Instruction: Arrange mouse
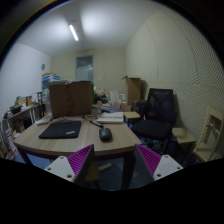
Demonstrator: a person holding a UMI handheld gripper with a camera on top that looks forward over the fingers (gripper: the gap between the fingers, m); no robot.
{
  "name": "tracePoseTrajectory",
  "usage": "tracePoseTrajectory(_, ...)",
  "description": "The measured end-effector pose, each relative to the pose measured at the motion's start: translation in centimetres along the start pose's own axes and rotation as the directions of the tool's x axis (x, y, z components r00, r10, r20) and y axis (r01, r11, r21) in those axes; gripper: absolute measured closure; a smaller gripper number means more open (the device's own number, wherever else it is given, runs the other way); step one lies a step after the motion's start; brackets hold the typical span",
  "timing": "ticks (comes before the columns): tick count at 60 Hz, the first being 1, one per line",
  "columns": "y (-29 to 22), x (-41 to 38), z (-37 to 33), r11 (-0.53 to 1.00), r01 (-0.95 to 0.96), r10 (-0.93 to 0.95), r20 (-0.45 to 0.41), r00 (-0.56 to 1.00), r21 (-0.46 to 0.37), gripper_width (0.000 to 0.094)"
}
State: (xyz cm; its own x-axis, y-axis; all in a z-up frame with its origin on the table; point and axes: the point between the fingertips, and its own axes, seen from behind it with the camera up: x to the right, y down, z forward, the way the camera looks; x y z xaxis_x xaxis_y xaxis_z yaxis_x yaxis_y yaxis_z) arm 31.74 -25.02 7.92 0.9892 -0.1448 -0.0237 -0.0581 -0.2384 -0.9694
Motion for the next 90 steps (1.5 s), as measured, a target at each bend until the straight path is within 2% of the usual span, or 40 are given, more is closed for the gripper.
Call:
tracePoseTrajectory(5, 0.1, -0.6, 1.1, 0.999, 0.018, -0.019, 0.024, 1.000, 0.028, 0.0105)
tracePoseTrajectory(23, 1.4, -3.0, 10.7, 1.000, -0.010, 0.008, 0.055, 0.998, 0.029, 0.0107)
tracePoseTrajectory(38, 2.5, -3.7, 19.3, 1.000, 0.007, -0.008, 0.038, 0.999, 0.015, 0.0119)
tracePoseTrajectory(49, 1.8, -3.7, 22.4, 0.997, 0.026, -0.027, 0.017, 0.999, 0.066, 0.0124)
tracePoseTrajectory(53, 1.7, -3.8, 22.8, 0.996, 0.025, -0.026, 0.010, 1.000, 0.089, 0.0164)
tracePoseTrajectory(54, 1.6, -3.8, 22.9, 0.995, 0.025, -0.026, 0.008, 1.000, 0.096, 0.0141)
tracePoseTrajectory(58, 1.5, -3.6, 23.0, 0.992, 0.023, -0.023, -0.005, 1.000, 0.121, 0.0387)
tracePoseTrajectory(62, 1.4, -3.5, 23.0, 0.990, 0.023, -0.020, -0.028, 0.999, 0.136, 0.0453)
tracePoseTrajectory(71, 1.8, -3.3, 22.8, 0.995, -0.010, 0.016, -0.060, 0.998, 0.100, 0.0490)
tracePoseTrajectory(85, 1.6, -3.4, 21.9, 0.996, -0.011, 0.022, -0.134, 0.991, 0.087, 0.0563)
tracePoseTrajectory(90, -1.2, -5.6, 19.8, 0.990, -0.016, 0.031, -0.107, 0.994, 0.144, 0.0574)
